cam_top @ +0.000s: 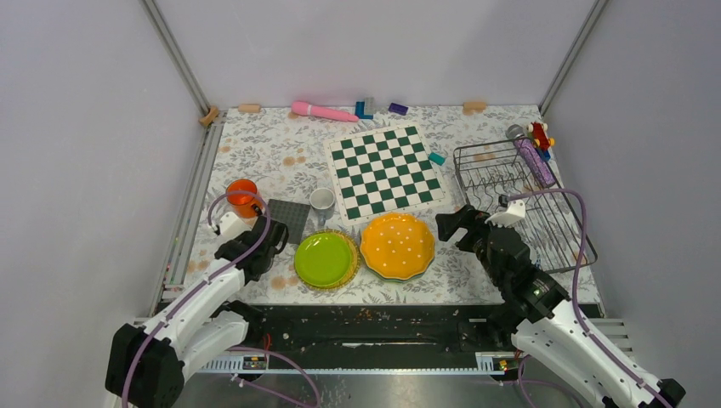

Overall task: Unload the mixed dishes from the dish rack
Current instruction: Place the cup at the center of the board.

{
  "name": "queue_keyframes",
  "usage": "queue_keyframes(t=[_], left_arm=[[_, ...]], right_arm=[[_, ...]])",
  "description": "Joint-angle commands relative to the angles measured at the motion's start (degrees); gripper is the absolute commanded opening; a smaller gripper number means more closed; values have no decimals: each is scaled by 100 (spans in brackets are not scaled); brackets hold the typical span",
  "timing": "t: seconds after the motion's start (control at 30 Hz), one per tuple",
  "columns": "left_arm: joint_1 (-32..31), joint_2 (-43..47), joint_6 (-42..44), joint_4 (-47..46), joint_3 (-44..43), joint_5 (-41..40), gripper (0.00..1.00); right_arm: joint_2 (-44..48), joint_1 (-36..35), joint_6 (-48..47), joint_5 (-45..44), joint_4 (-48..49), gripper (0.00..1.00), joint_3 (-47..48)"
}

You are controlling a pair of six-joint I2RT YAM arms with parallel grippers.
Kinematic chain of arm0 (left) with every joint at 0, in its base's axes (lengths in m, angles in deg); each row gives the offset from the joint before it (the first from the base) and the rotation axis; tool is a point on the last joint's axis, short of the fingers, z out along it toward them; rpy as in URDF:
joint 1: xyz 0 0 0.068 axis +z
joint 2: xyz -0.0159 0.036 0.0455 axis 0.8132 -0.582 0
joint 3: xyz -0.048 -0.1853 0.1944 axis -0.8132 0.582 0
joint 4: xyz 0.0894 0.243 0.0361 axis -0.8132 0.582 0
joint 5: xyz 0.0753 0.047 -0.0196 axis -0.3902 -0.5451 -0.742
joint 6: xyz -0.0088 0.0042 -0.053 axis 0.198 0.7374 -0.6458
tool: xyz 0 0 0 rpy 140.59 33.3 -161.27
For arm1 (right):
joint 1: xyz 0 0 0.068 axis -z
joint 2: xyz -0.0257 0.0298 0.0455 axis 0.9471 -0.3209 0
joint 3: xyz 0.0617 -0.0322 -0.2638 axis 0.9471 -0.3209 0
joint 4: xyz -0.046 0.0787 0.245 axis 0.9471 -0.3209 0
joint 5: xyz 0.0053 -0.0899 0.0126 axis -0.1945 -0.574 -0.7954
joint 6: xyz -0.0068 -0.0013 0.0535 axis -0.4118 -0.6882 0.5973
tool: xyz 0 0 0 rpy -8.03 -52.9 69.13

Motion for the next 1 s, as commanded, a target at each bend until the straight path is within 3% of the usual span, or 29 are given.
queue_keyframes(t=[0.0,0.63,0.97], left_arm=[[138,-244,121,-557,13,97,0],[190,-631,-58,-652,82,405,13],[185,-146,-42,-494,246,529,53]], right_arm=[[-35,-35,-133,-260,87,100,211],[135,-34,-165,-508,51,100,163],[101,-34,-138,-543,-29,100,196]])
